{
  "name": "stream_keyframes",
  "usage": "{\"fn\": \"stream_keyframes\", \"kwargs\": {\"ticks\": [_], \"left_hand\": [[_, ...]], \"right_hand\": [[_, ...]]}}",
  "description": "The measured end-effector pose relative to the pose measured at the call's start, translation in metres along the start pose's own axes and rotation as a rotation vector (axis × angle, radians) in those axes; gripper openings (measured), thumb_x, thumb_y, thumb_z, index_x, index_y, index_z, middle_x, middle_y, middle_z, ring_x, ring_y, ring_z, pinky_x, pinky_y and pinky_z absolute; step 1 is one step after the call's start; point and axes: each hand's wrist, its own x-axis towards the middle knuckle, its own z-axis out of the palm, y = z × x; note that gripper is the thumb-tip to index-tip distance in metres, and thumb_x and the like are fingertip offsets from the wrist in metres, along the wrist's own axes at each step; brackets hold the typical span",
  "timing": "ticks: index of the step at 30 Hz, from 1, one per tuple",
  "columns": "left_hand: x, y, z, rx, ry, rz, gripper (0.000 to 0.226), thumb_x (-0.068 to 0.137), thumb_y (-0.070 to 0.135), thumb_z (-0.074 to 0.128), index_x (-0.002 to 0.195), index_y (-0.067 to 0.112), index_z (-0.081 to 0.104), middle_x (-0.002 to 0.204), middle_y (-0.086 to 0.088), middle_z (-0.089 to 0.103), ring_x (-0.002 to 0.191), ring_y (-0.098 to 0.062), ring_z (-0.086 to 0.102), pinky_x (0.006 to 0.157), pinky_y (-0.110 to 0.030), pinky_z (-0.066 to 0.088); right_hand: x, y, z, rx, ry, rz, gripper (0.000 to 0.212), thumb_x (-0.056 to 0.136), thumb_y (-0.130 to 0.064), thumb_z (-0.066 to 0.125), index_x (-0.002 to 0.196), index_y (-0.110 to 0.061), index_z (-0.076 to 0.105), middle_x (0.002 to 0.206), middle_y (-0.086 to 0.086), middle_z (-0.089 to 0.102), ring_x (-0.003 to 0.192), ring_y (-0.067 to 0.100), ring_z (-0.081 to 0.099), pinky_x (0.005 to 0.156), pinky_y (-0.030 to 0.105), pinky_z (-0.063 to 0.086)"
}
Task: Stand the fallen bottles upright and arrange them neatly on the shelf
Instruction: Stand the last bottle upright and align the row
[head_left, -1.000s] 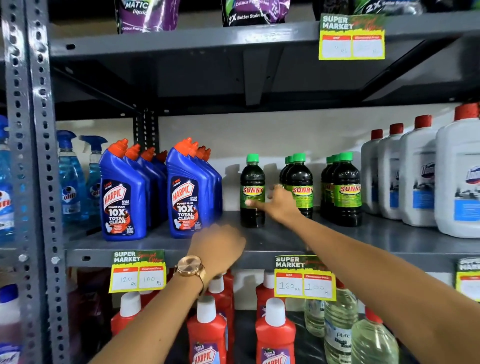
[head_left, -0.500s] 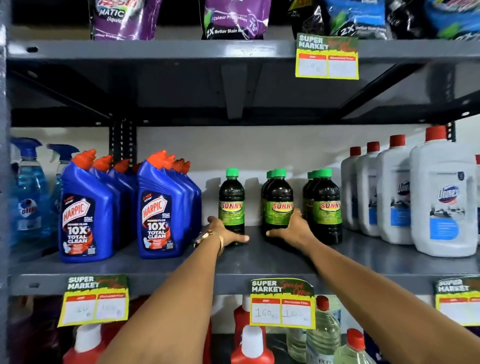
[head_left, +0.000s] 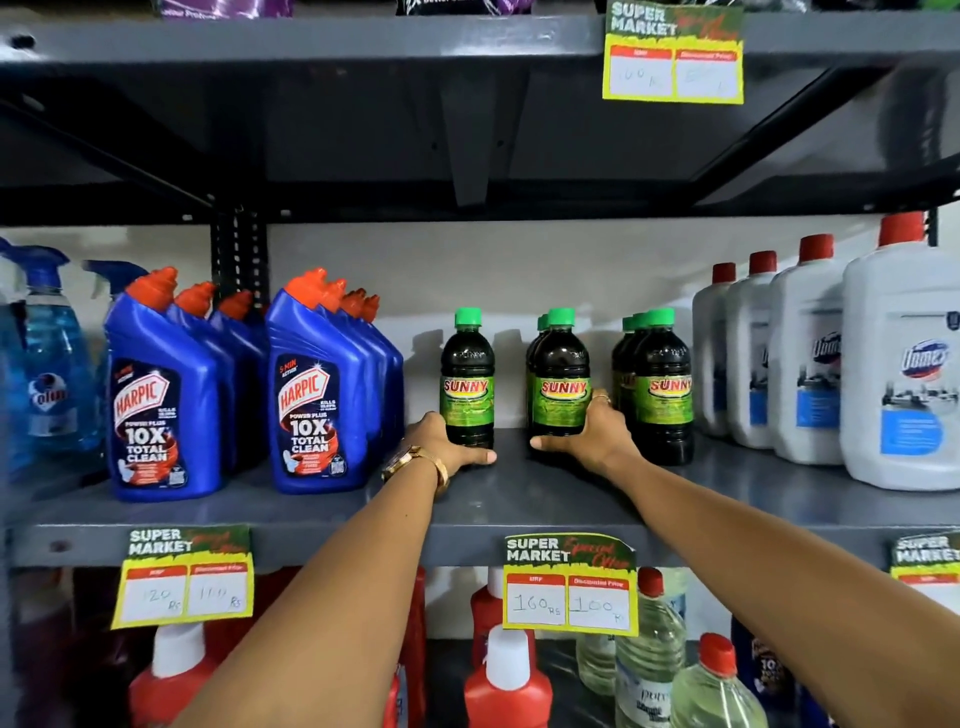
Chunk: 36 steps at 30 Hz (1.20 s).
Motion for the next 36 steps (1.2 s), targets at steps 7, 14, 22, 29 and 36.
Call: {"fn": "stream_keyframes", "kwargs": {"ticks": [7, 14, 22, 29, 36], "left_hand": [[0.0, 0.002, 0.0, 0.056, -0.002, -0.004, 0.072, 0.056, 0.044, 0.084, 0.112, 0.011, 0.053, 0.114, -0.013, 0.062, 0.102, -0.031, 0.058, 0.092, -0.04, 0.049], [0.002, -0.001, 0.001, 0.09, -0.012, 0.003, 0.074, 0.055, 0.048, 0.083, 0.113, 0.012, 0.052, 0.115, -0.013, 0.061, 0.103, -0.031, 0.058, 0.093, -0.044, 0.049], [0.002, 0.0, 0.001, 0.076, -0.021, -0.004, 0.075, 0.056, 0.047, 0.083, 0.113, 0.012, 0.05, 0.116, -0.012, 0.06, 0.105, -0.031, 0.056, 0.095, -0.045, 0.048], [0.001, 0.0, 0.0, 0.057, -0.038, 0.014, 0.07, 0.061, 0.042, 0.082, 0.114, 0.01, 0.05, 0.115, -0.013, 0.06, 0.104, -0.031, 0.057, 0.094, -0.043, 0.047], [0.001, -0.001, 0.0, 0.079, -0.03, 0.01, 0.081, 0.051, 0.052, 0.083, 0.114, 0.012, 0.052, 0.115, -0.012, 0.062, 0.103, -0.031, 0.058, 0.093, -0.042, 0.049]], "right_hand": [[-0.006, -0.003, -0.002, -0.03, 0.026, -0.015, 0.087, 0.057, -0.034, 0.091, 0.121, -0.001, 0.043, 0.122, 0.017, 0.06, 0.115, 0.033, 0.058, 0.096, 0.043, 0.049], [-0.008, -0.004, -0.003, -0.025, 0.025, -0.009, 0.088, 0.057, -0.034, 0.091, 0.123, -0.002, 0.042, 0.121, 0.016, 0.059, 0.114, 0.033, 0.058, 0.096, 0.043, 0.05], [-0.008, -0.004, -0.002, -0.059, 0.028, -0.008, 0.091, 0.057, -0.037, 0.09, 0.125, -0.002, 0.041, 0.123, 0.017, 0.059, 0.115, 0.034, 0.058, 0.097, 0.045, 0.049], [-0.009, -0.004, -0.003, -0.056, 0.016, 0.002, 0.094, 0.057, -0.038, 0.09, 0.126, -0.002, 0.04, 0.124, 0.017, 0.059, 0.116, 0.034, 0.058, 0.098, 0.045, 0.049], [-0.013, -0.007, -0.003, -0.071, 0.017, 0.008, 0.093, 0.056, -0.04, 0.09, 0.124, -0.001, 0.041, 0.126, 0.017, 0.058, 0.118, 0.033, 0.057, 0.096, 0.041, 0.05]]}}
